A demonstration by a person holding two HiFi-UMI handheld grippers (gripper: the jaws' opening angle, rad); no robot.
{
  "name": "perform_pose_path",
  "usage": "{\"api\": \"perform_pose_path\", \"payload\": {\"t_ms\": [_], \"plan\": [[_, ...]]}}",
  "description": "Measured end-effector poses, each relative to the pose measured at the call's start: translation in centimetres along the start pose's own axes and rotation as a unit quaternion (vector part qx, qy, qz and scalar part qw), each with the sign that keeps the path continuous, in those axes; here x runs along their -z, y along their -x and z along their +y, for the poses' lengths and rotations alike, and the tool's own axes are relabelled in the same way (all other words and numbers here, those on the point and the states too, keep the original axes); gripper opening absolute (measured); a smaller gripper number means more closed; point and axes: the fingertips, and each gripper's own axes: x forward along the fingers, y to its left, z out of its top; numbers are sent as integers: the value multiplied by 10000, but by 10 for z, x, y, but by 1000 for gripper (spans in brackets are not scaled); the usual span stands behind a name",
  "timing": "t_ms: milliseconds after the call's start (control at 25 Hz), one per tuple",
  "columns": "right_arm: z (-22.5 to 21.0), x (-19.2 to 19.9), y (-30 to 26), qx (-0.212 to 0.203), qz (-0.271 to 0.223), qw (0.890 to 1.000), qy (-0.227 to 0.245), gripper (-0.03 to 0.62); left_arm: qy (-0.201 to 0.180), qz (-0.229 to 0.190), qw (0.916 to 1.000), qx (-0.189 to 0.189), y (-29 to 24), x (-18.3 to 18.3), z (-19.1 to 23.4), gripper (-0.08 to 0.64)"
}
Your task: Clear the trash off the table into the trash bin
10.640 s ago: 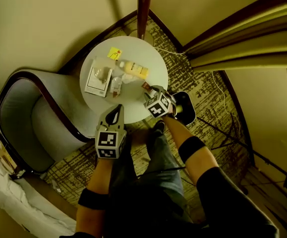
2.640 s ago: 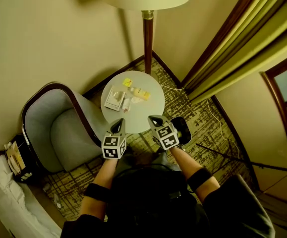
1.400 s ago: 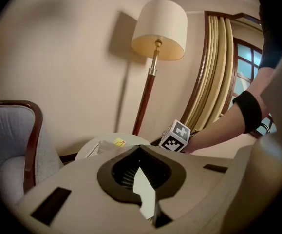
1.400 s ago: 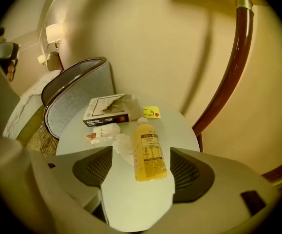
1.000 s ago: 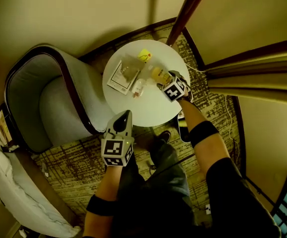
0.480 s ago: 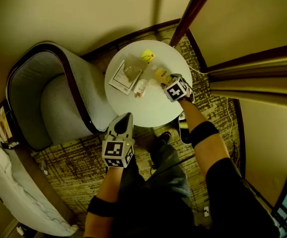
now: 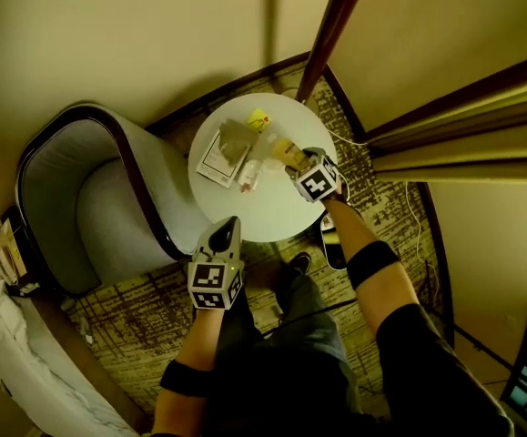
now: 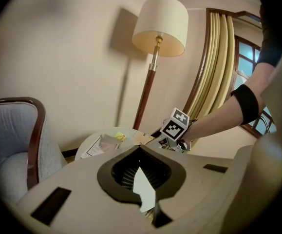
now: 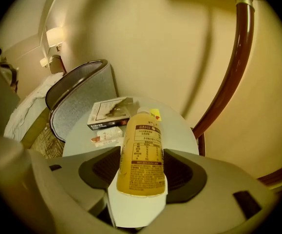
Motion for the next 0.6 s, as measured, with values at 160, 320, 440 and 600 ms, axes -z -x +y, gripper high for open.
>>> {"api": "perform_pose_path", "payload": {"t_ms": [160,320,440,600], "plan": [[9,-24,49,202,-478,9986,-60,287,-90,34,9999,142,12,-9,-8,0],[25,-37,98,260,-968,9943,-376,288,-228,-12,9995,221,22,-24,-14,0],[41,-45,133,356,-1333,9893,-484,288,-340,-42,9989,314,31,-35,-20,0],[70,-57,180,424,-1920,9778,-731,290,-514,-145,9979,368,43,-46,-19,0]]}}
